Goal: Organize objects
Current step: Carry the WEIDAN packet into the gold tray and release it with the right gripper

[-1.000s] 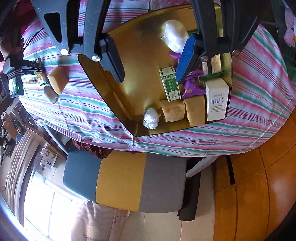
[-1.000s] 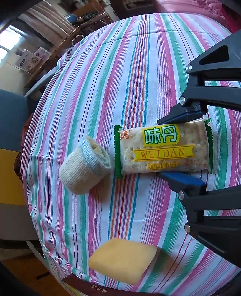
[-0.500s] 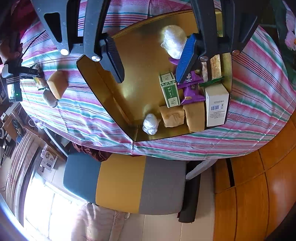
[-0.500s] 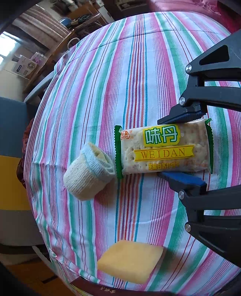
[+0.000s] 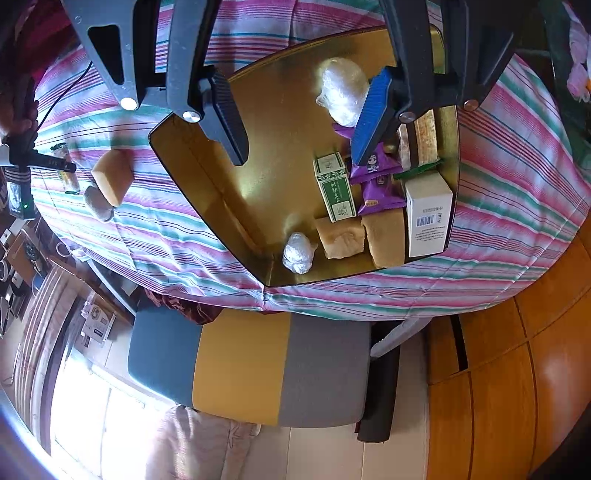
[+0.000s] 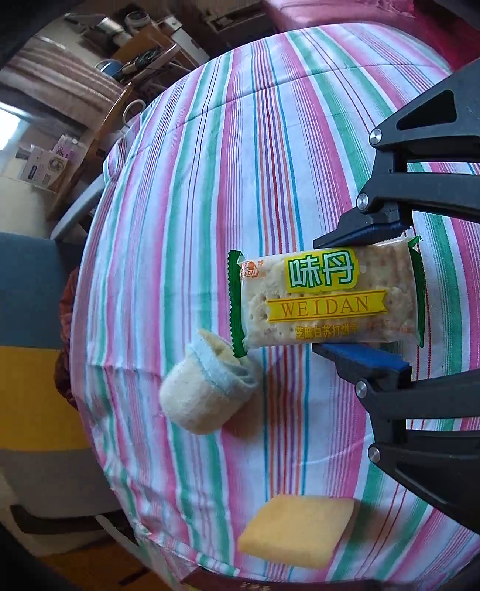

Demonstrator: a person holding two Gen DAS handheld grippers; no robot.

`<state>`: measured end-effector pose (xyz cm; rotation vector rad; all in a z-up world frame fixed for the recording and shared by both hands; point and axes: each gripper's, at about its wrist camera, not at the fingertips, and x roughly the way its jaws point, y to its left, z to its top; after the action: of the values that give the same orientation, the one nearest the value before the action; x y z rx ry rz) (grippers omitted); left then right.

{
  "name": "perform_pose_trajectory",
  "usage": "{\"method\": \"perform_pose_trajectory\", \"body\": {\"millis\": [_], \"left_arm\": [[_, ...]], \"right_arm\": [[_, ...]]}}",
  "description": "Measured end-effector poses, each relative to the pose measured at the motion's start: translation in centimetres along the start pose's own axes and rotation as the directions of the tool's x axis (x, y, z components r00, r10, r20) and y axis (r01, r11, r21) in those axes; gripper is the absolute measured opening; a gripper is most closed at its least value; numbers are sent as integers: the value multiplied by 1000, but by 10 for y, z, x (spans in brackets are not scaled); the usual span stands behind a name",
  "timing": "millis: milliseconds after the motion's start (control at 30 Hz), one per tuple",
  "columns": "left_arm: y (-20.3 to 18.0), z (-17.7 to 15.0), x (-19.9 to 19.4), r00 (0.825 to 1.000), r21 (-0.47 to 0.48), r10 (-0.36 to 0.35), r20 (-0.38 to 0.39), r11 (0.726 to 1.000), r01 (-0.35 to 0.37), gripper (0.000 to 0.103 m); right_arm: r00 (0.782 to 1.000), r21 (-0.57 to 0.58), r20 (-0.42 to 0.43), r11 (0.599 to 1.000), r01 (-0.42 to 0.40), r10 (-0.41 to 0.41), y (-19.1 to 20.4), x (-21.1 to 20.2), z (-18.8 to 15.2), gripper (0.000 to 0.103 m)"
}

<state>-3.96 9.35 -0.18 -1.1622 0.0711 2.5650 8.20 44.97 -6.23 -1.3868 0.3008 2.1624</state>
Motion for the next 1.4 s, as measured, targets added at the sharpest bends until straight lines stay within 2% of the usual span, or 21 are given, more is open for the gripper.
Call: {"method": "perform_pose_trajectory", "body": {"millis": [133, 233, 300, 400, 500, 600, 700, 767, 833, 967, 1033, 1067, 1133, 1233, 1400], "left_arm": [[7, -1, -1, 1000, -8, 1, -3, 1000, -1, 58], [14, -3, -1, 1000, -17, -1, -7, 1000, 1, 58], [20, -5, -1, 1000, -26, 4, -5, 1000, -4, 58], [33, -9, -1, 1000, -51, 6, -11, 999, -7, 58], [49, -13, -1, 1000, -88, 20, -16, 996, -21, 58], [64, -17, -3, 999, -119, 27, -20, 992, -29, 57], [76, -20, -4, 999, -138, 41, -21, 989, -43, 56], [82, -22, -4, 999, -154, 42, -22, 987, -45, 55], [87, -24, -4, 999, -165, 43, -21, 985, -46, 55], [98, -28, 1, 999, -191, 37, -39, 981, -44, 52], [102, -31, 4, 998, -204, 29, -47, 978, -38, 52], [104, -32, 5, 998, -208, 25, -52, 977, -36, 52], [106, -34, 8, 998, -208, 24, -64, 978, -37, 52], [105, -35, 10, 997, -202, 24, -69, 979, -37, 52], [101, -33, 7, 998, -191, 38, -56, 980, -48, 52]], "right_arm": [[999, 59, 49, 998, -24, 21, -5, -16, 1, 48], [993, 94, 85, 992, -87, 79, 0, -36, 5, 48], [986, 68, 115, 989, -131, 123, 18, -53, 9, 48], [969, -24, 156, 981, -192, 194, 67, -83, 14, 48], [941, -146, 165, 951, -271, 294, 128, -107, 21, 48], [909, -256, 132, 899, -354, 396, 195, -122, 23, 48], [886, -355, 75, 842, -406, 458, 263, -127, 20, 48], [881, -402, 24, 812, -424, 472, 308, -122, 17, 48], [891, -435, -13, 800, -414, 454, 341, -113, 12, 48], [912, -438, -99, 806, -399, 398, 391, -81, 10, 48], [935, -464, -100, 816, -346, 340, 412, -68, 8, 48], [939, -466, -104, 818, -336, 327, 419, -62, 8, 48], [937, -454, -124, 821, -346, 326, 430, -51, 10, 49], [914, -434, -143, 806, -404, 381, 434, -45, 11, 50], [899, -432, -95, 795, -425, 428, 422, -55, 7, 53]]}}
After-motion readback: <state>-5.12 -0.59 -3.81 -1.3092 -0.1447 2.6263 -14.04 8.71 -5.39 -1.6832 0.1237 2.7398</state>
